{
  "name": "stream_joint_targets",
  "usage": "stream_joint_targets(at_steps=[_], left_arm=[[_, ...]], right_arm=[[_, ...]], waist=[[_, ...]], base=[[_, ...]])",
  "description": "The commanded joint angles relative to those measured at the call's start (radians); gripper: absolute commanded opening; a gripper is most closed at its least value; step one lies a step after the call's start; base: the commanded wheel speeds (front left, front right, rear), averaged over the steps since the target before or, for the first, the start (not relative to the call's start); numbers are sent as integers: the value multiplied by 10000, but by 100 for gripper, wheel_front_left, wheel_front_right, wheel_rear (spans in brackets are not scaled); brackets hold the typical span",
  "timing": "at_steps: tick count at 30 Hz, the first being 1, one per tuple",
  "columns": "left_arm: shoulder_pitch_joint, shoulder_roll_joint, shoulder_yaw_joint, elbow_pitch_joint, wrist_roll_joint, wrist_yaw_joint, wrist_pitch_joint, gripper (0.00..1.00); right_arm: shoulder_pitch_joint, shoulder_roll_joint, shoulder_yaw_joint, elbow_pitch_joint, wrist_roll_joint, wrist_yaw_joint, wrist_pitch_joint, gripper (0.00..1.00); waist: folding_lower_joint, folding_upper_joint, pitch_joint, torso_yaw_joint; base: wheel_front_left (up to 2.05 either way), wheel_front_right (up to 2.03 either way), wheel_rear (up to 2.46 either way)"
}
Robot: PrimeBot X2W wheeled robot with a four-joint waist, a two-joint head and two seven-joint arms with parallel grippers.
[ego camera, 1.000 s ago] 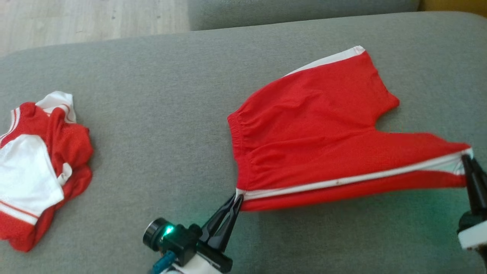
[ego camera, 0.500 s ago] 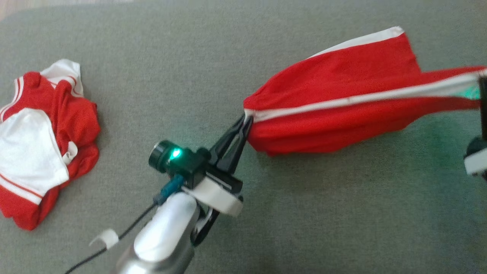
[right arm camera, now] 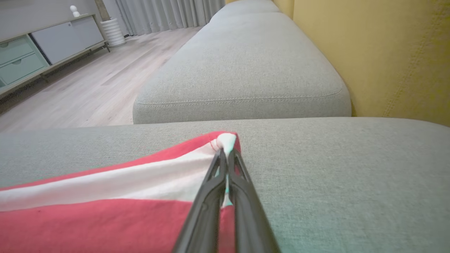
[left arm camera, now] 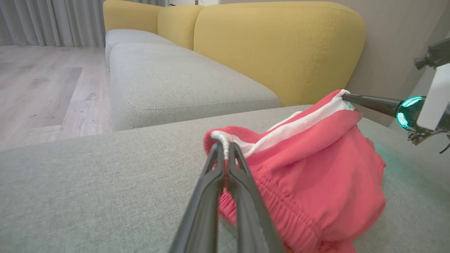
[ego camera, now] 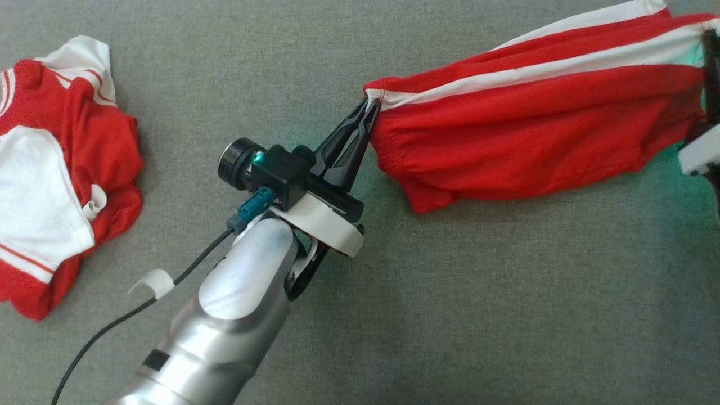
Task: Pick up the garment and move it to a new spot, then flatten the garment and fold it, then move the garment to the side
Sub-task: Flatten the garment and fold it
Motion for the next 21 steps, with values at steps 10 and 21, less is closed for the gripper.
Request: stream_joint_targets(at_steps=[10,21], left_arm=[[117,50,43,-5,-511,397,-61,100],[2790,50,1288,-2509,1197,2437,-62,100]], right_arm=[[-75,-127,924,1112,670,65,-1225,100],[1917,202,618,1123,1516,65,-1402,100]], waist=[[-3,0,-528,-123],[-3,0,-1675,416]], base=[[0,0,0],[0,0,0]])
